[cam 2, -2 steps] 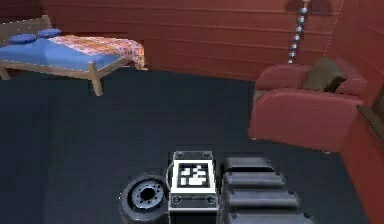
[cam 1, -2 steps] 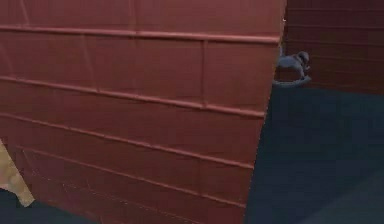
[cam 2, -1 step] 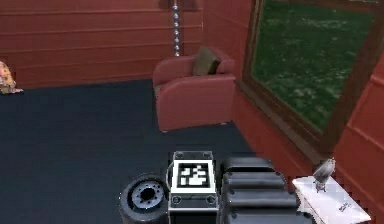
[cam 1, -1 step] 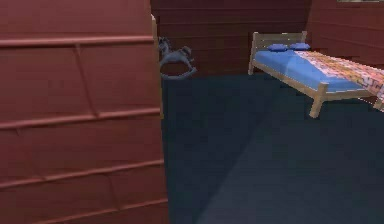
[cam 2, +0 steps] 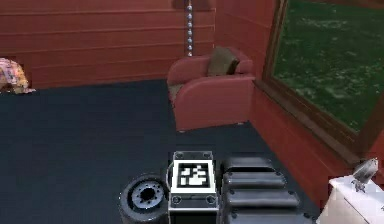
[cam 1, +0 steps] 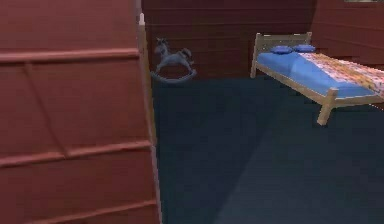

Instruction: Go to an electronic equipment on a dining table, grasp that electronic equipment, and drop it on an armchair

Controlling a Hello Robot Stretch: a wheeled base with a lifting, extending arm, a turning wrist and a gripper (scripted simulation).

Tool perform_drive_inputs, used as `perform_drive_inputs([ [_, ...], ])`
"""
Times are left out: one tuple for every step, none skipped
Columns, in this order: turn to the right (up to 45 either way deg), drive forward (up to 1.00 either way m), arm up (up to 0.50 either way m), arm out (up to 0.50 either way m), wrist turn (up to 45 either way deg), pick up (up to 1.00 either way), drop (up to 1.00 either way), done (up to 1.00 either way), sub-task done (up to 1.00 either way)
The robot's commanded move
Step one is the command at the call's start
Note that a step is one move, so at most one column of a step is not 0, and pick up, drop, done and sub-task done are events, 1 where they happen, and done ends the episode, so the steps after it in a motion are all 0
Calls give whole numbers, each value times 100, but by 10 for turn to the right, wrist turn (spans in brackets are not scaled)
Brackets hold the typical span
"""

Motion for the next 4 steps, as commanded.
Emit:
perform_drive_inputs([
  [450, 0, 0, 0, 0, 0, 0, 0, 0],
  [330, 0, 0, 0, 0, 0, 0, 0, 0],
  [0, 30, 0, 0, 0, 0, 0, 0, 0],
  [-120, 0, 0, 0, 0, 0, 0, 0, 0],
])
